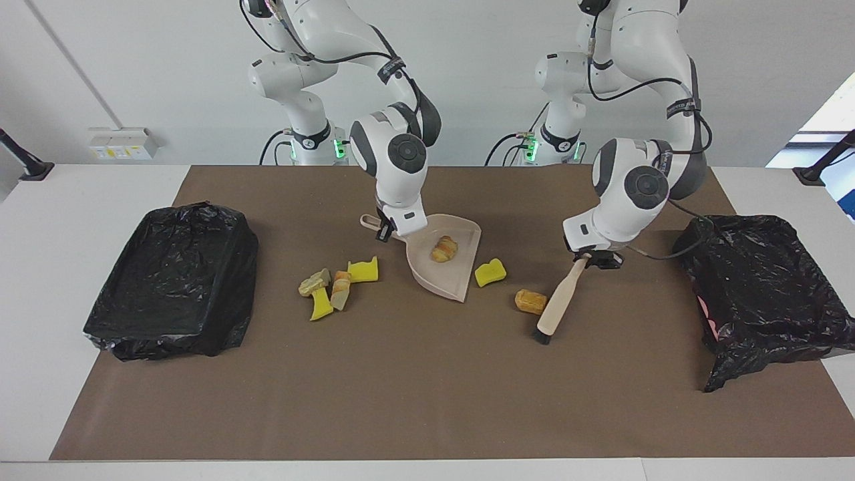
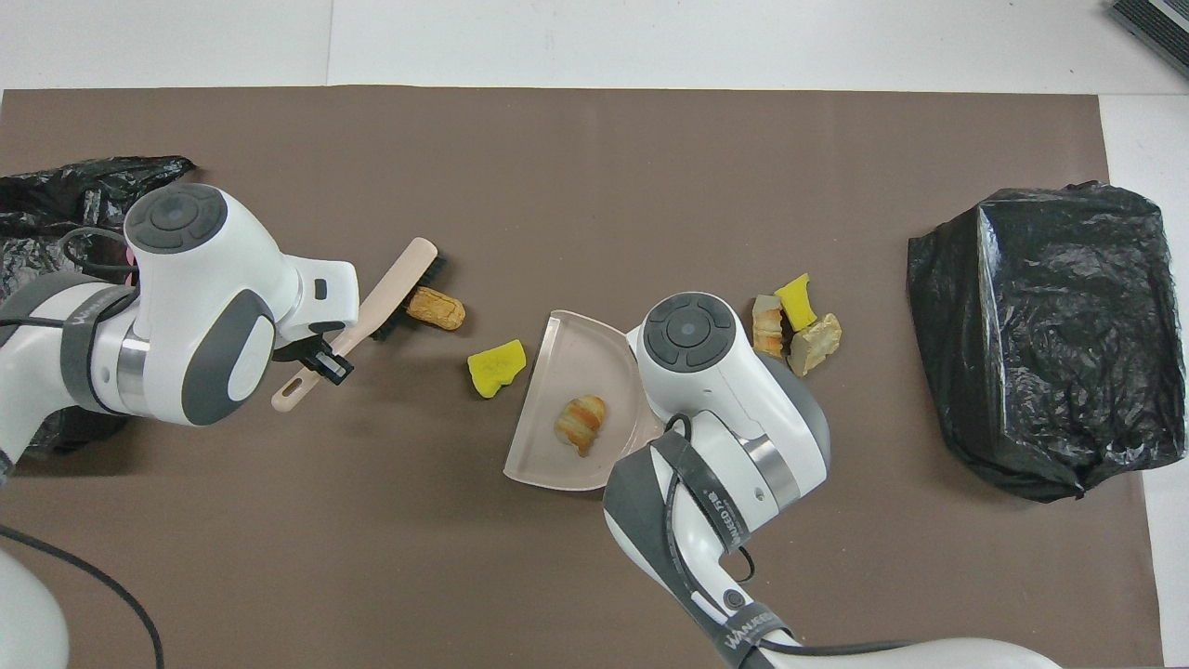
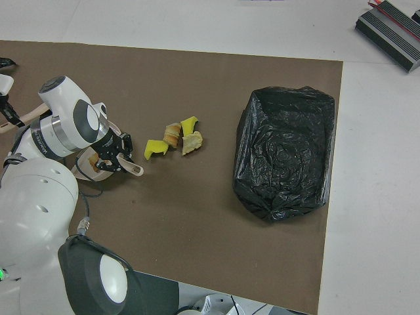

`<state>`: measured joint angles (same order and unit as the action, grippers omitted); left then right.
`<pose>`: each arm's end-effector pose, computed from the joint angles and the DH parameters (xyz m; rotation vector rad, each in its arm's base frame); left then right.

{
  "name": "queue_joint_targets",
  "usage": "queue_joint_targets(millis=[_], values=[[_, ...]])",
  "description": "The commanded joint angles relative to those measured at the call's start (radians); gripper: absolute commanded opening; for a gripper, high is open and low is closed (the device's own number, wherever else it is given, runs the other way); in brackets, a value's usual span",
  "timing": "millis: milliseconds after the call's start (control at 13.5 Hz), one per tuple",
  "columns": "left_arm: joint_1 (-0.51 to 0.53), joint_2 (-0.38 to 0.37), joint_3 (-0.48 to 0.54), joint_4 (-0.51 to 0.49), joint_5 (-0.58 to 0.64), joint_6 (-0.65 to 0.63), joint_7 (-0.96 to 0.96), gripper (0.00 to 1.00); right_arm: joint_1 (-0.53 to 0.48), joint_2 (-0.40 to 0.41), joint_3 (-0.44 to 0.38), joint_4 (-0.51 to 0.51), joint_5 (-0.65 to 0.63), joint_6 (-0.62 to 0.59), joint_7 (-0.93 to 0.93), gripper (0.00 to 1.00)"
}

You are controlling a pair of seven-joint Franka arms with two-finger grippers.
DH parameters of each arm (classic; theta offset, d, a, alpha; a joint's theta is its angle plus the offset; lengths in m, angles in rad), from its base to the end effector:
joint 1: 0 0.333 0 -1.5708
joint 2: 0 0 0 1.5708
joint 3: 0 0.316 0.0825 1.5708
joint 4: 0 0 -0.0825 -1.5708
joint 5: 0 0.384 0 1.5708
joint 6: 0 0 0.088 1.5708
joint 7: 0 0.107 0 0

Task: Sweep and dump trash in bin
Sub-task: 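Sweep the bread chunk and sponge into the dustpan with the left gripper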

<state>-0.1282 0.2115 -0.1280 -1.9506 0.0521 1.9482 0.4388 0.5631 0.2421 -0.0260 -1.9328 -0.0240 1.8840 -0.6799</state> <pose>0.5578 -0.1402 0.3568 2.9238 -1.0995 -0.3335 0.4924 0.2917 0.3421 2.5351 1.7862 -0.4561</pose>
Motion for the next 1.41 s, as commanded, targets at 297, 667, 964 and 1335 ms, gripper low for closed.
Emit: queue_joint_targets(millis=[297, 667, 964, 1335], values=[[-0.164, -0.110, 0.010, -0.131, -0.061, -0.026, -0.109, 0.00, 0.003, -0.043, 0.003, -0.057, -0.020, 0.001, 0.033, 0.00], [-0.286, -0.126, 0.011, -0.130, -0.169, -0.048, -0.244, 0.00, 0.000, -0.041, 0.003, -0.057, -0.020, 0.001, 0.028, 0.00], [-0.358, -0.124, 0.011, -0.108, -0.189, -0.049, -0.405, 0.00, -0.002, -0.041, 0.003, -0.057, -0.020, 0.004, 0.029, 0.00], [-0.390, -0.144, 0.010, -0.083, -0.227, -0.052, -0.704, 0.00, -0.005, -0.040, 0.003, -0.055, -0.020, 0.004, 0.033, 0.00]])
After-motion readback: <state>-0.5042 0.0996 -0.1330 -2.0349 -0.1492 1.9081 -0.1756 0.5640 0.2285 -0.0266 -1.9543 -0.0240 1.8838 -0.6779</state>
